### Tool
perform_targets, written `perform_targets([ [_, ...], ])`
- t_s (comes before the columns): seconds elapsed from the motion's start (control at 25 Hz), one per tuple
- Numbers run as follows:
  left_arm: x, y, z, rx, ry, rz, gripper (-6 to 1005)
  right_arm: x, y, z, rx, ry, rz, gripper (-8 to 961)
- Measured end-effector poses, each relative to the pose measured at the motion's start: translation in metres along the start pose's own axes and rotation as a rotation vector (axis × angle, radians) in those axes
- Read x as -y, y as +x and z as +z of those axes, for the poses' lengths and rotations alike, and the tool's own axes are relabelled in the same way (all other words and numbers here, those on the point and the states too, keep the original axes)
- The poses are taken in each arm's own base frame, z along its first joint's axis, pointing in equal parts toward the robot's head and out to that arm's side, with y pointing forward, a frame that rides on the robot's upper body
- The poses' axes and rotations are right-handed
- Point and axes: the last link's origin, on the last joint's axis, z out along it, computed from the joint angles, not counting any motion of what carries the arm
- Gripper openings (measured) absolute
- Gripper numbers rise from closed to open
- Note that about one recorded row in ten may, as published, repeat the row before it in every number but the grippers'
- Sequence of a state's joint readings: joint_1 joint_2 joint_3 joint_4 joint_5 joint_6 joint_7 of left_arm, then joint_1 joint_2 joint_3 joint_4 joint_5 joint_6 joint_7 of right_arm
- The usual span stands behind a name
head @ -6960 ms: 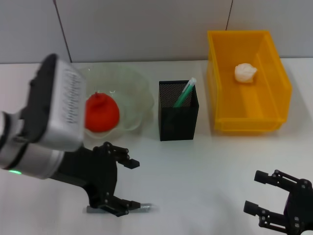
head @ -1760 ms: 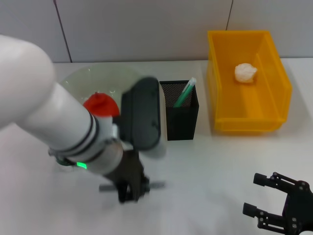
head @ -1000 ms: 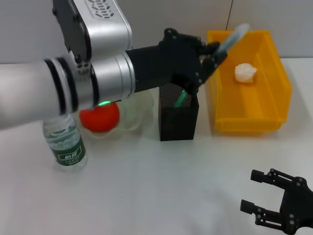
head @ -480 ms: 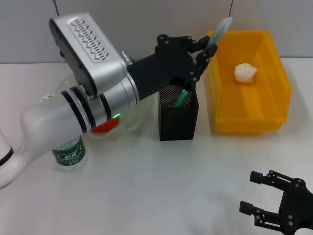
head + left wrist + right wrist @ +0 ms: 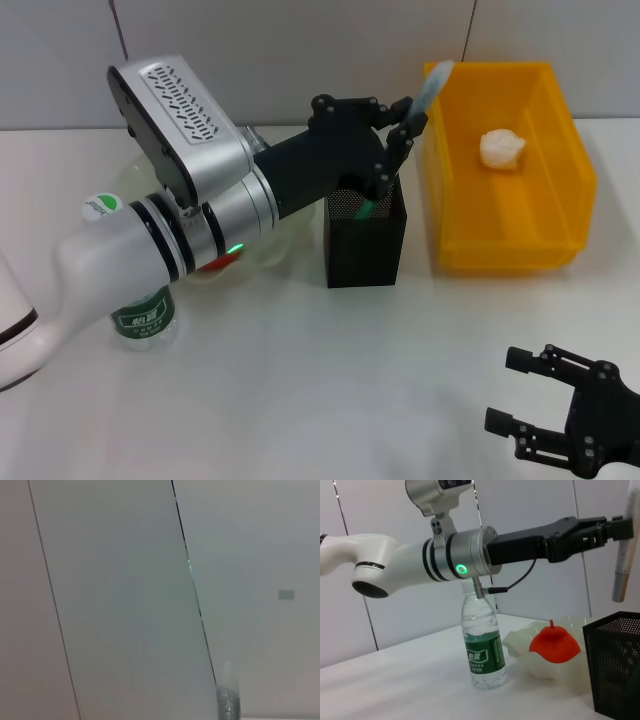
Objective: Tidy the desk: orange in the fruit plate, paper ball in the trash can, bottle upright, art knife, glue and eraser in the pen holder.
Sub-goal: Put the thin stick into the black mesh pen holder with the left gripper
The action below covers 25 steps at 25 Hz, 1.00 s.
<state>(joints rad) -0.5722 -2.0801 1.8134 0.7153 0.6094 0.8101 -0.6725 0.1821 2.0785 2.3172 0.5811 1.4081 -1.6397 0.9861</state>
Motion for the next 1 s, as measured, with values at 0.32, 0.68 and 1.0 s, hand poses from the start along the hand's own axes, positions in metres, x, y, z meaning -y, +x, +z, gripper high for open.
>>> perform_targets([
  [0.32, 0.0025, -0.0041, 0.0029, 0.019, 0.0, -0.002, 142, 0.0006, -0.0004, 0.0009, -0.002, -0.004, -0.005, 783],
  [0.68, 0.0087, -0.0066, 0.0057, 0.022, 0.029, -0.018, 144, 0.0011, -0.001, 0.0016, -0.001, -0.005, -0.007, 783],
  [1.0, 0.0073, -0.0091, 0.0033, 0.027, 0.03, -0.007, 294, 0.0017, -0.0018, 0.0023, 0.0, -0.006, -0.005, 783],
])
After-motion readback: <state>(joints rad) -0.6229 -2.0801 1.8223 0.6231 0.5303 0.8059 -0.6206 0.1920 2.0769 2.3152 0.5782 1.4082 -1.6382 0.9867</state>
